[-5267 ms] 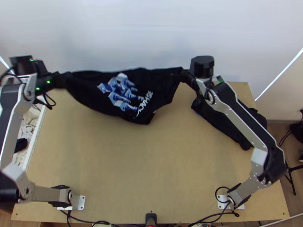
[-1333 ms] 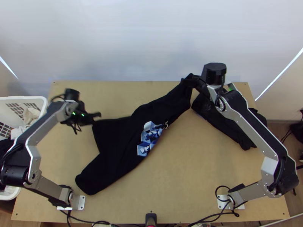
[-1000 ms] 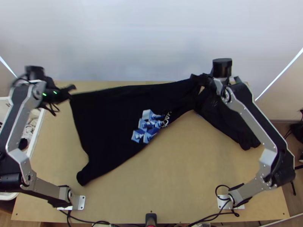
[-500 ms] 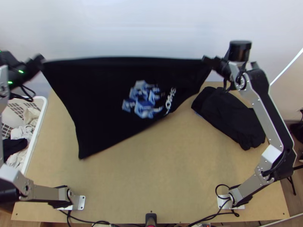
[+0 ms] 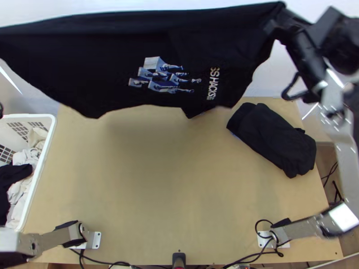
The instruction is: Fold the t-shirt
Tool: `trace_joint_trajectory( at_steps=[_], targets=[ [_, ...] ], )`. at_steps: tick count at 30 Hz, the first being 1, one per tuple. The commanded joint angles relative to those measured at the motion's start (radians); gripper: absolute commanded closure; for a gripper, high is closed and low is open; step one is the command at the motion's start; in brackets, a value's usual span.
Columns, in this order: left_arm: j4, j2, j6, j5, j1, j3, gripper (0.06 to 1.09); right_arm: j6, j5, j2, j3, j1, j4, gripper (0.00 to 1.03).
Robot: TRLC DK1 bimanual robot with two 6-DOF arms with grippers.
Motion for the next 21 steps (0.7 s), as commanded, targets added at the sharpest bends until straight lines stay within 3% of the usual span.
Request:
trace_joint_trajectory(
  at_steps=[1,4,8,11,21],
  targets=[
    [-0.089,-0.112,0.020,0.000,0.019,0.000,1.05,-0.049,-0.004,-0.242,-0.137,0.131,0.016,1.00],
    [-0.224,-0.195,0.046,0.012,-0.009,-0.031,1.05,-0.048,-0.007,-0.392,-0.288,0.142,-0.062,1.00],
    [-0.240,-0.382,0.089,0.020,-0.043,-0.155,1.05,-0.029,-0.019,-0.624,-0.481,0.143,-0.141,1.00],
    [-0.245,-0.462,0.094,0.020,-0.043,-0.169,1.05,-0.029,-0.079,-0.776,-0.570,0.145,-0.139,1.00],
    [-0.233,-0.562,0.092,0.017,-0.015,-0.170,1.05,-0.045,-0.133,-0.923,-0.548,0.152,-0.148,1.00]
  ],
)
